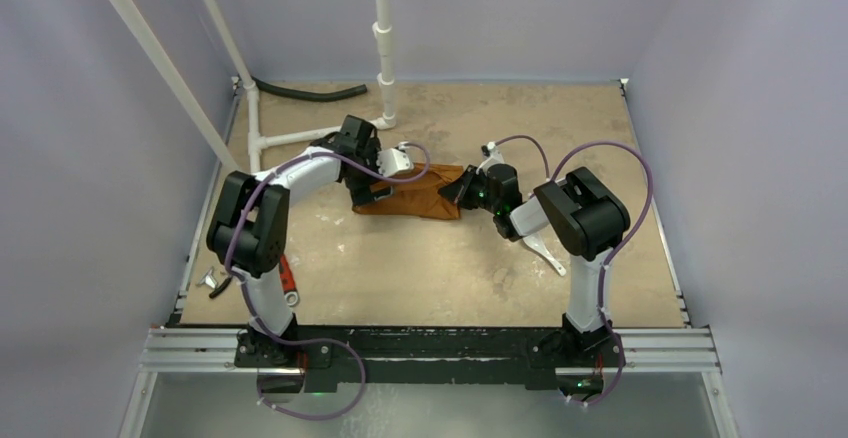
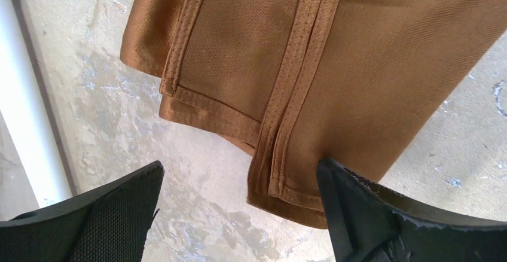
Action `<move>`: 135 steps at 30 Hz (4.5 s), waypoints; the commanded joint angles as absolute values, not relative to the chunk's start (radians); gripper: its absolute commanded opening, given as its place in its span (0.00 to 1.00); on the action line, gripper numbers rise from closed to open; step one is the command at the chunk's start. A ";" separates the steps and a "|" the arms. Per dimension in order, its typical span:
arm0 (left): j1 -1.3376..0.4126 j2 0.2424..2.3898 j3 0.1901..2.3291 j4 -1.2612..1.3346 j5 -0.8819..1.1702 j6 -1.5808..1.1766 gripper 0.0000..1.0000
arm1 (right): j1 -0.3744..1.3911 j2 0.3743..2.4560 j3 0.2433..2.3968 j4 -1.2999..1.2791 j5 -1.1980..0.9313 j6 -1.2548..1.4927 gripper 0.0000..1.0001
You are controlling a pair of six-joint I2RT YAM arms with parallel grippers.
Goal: Fold the napkin into a case and place the utensils inside
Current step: Smooth out the 2/3-rectangle-folded napkin at the center of the board, then rotate the 2/3-rectangle-folded napkin from the center of the board.
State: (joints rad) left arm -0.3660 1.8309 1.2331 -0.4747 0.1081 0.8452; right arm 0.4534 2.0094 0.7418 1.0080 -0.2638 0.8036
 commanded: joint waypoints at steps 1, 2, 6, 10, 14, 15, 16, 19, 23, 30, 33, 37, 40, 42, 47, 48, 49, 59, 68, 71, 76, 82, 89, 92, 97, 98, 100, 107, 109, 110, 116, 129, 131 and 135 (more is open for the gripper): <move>-0.355 1.862 1.258 -0.443 0.090 0.859 0.95 | 0.454 1.999 0.717 0.928 -0.292 0.756 0.02; -0.349 1.869 1.272 -0.452 0.106 0.862 0.91 | 0.453 1.993 0.717 0.927 -0.305 0.755 0.07; -0.338 1.923 1.370 -0.564 0.168 0.849 0.64 | 0.454 1.931 0.719 0.878 -0.341 0.740 0.39; -0.336 1.923 1.399 -0.589 0.175 0.855 0.50 | 0.453 1.816 0.722 0.720 -0.361 0.687 0.64; -0.335 1.895 1.378 -0.556 0.149 0.874 0.52 | 0.453 1.697 0.771 0.479 -0.259 0.577 0.69; -0.334 1.890 1.375 -0.549 0.143 0.874 0.53 | 0.452 1.668 0.790 0.421 -0.213 0.552 0.69; -0.334 1.886 1.375 -0.545 0.139 0.874 0.54 | 0.450 1.645 0.811 0.375 -0.170 0.525 0.69; -0.335 1.879 1.387 -0.546 0.141 0.859 0.58 | 0.446 1.634 0.892 0.275 -0.069 0.455 0.65; -0.326 1.865 1.424 -0.546 0.141 0.801 0.72 | 0.445 1.766 1.038 0.286 -0.072 0.424 0.51; -0.276 1.778 1.519 -0.568 0.142 0.713 0.92 | 0.444 2.004 1.226 0.252 -0.043 0.358 0.22; -0.272 1.750 1.555 -0.624 0.146 0.698 0.96 | 0.444 2.009 1.177 0.265 -0.018 0.376 0.13; -0.282 1.711 1.508 -0.707 0.202 0.715 0.98 | 0.444 1.941 1.040 0.319 -0.022 0.407 0.04; -0.320 1.666 1.400 -0.705 0.174 0.755 0.99 | 0.453 1.865 0.908 0.369 -0.058 0.459 0.00; -0.340 1.637 1.368 -0.694 0.158 0.762 0.99 | 0.475 1.803 0.808 0.390 -0.087 0.507 0.00; -0.353 1.592 1.431 -0.663 0.105 0.745 0.99 | 0.610 1.612 0.584 0.431 -0.138 0.680 0.00; -0.352 1.587 1.457 -0.665 0.097 0.740 0.99 | 0.632 1.580 0.557 0.433 -0.152 0.712 0.00; -0.350 1.583 1.483 -0.666 0.094 0.729 0.99 | 0.643 1.553 0.541 0.431 -0.171 0.730 0.02; -0.560 1.515 1.483 -1.010 0.346 0.884 0.99 | 0.626 1.426 0.681 0.244 -0.151 0.627 0.09; -0.858 1.386 1.129 -0.630 0.298 0.566 0.90 | 0.629 1.508 0.564 0.501 -0.324 0.749 0.00; -0.909 1.366 1.053 -0.509 0.240 0.512 0.90 | 0.630 1.532 0.543 0.540 -0.360 0.759 0.00; -0.937 1.426 1.007 -0.412 0.198 0.454 0.85 | 0.630 1.553 0.502 0.583 -0.388 0.760 0.00; -0.938 1.524 0.979 -0.333 0.149 0.398 0.80 | 0.629 1.599 0.495 0.596 -0.416 0.731 0.00; -0.937 1.624 0.978 -0.306 0.105 0.344 0.77 | 0.629 1.611 0.462 0.594 -0.409 0.717 0.00; -0.936 1.643 0.982 -0.309 0.113 0.345 0.73 | 0.629 1.596 0.463 0.556 -0.381 0.692 0.00; -0.918 1.684 0.997 -0.335 0.135 0.368 0.52 | 0.629 1.558 0.479 0.503 -0.353 0.669 0.00; -0.913 1.688 0.998 -0.344 0.145 0.374 0.47 | 0.629 1.554 0.484 0.495 -0.350 0.667 0.00; -0.907 1.691 0.996 -0.361 0.160 0.381 0.41 | 0.629 1.549 0.494 0.481 -0.347 0.664 0.00; -0.908 1.673 1.009 -0.410 0.213 0.413 0.16 | 0.629 1.576 0.513 0.480 -0.348 0.665 0.00; -0.908 1.665 1.031 -0.445 0.244 0.425 0.04 | 0.629 1.592 0.511 0.489 -0.350 0.673 0.00; -0.909 1.663 1.040 -0.460 0.258 0.430 0.00 | 0.629 1.599 0.508 0.494 -0.349 0.680 0.00; -0.922 1.636 1.013 -0.517 0.325 0.451 0.00 | 0.629 1.606 0.498 0.516 -0.332 0.702 0.00; -0.942 1.604 0.919 -0.622 0.319 0.523 0.00 | 0.629 1.554 0.479 0.498 -0.293 0.730 0.00; -0.942 1.581 0.903 -0.606 0.283 0.512 0.00 | 0.629 1.545 0.476 0.490 -0.292 0.731 0.00; -0.919 1.549 0.898 -0.571 0.234 0.475 0.00 | 0.629 1.537 0.477 0.489 -0.294 0.728 0.00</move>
